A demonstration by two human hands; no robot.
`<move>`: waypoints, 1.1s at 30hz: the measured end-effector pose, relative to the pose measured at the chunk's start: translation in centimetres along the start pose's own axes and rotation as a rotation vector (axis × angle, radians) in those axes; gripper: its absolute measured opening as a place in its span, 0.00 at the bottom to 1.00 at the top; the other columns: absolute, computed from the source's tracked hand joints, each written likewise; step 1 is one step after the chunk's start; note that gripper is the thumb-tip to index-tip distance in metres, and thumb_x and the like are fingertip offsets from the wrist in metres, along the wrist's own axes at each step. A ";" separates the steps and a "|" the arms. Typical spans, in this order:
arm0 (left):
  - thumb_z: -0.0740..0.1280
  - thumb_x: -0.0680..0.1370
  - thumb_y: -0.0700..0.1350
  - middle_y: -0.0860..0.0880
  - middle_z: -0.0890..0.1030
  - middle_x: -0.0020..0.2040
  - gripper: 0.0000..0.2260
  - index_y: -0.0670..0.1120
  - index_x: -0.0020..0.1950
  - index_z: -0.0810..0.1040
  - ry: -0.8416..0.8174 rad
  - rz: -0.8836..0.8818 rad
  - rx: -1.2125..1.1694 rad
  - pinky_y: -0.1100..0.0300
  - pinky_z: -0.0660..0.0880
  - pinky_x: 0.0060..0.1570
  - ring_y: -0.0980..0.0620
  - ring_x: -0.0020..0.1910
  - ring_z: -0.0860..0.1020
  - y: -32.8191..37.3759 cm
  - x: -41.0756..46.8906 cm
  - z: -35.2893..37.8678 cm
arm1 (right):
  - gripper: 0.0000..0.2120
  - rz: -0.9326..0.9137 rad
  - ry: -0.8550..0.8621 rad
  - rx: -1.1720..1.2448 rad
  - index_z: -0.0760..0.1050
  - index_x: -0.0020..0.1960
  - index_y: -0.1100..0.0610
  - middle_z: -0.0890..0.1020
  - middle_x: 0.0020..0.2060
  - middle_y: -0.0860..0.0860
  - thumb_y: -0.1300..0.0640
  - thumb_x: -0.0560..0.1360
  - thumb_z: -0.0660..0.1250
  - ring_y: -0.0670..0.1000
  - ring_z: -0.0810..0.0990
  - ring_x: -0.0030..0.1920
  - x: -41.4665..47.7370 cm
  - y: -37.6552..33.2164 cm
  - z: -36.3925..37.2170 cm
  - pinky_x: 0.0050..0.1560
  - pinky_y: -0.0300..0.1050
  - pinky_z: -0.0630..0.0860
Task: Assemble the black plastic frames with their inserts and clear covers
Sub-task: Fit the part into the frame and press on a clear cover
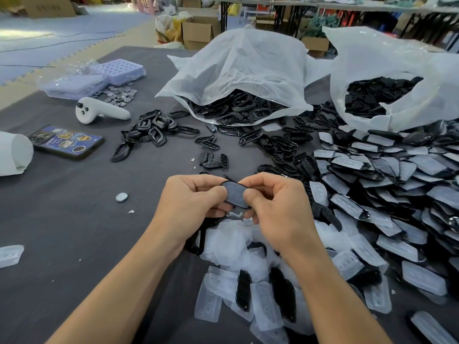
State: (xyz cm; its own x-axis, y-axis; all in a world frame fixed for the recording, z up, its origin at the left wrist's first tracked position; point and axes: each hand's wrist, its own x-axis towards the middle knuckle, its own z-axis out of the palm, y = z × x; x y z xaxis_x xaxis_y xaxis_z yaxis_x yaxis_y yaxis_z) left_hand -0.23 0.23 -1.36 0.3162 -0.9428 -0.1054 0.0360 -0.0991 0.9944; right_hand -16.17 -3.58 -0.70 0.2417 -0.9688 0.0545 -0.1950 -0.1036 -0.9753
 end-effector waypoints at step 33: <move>0.74 0.77 0.39 0.51 0.84 0.29 0.11 0.56 0.45 0.87 0.134 0.215 0.293 0.64 0.76 0.28 0.57 0.25 0.80 -1.1 0.0 0.7 | 0.12 -0.008 0.050 0.088 0.84 0.44 0.48 0.86 0.34 0.48 0.65 0.71 0.75 0.48 0.83 0.32 0.4 1.1 1.1 0.36 0.46 0.83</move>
State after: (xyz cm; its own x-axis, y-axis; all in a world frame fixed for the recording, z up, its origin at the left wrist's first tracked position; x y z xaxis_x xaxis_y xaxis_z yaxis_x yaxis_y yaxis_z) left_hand -0.96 0.10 -2.44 0.4087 -0.9040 0.1252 -0.3108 -0.0090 0.9504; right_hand -15.26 -3.82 -1.95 0.1950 -0.9783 0.0706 -0.1083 -0.0930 -0.9898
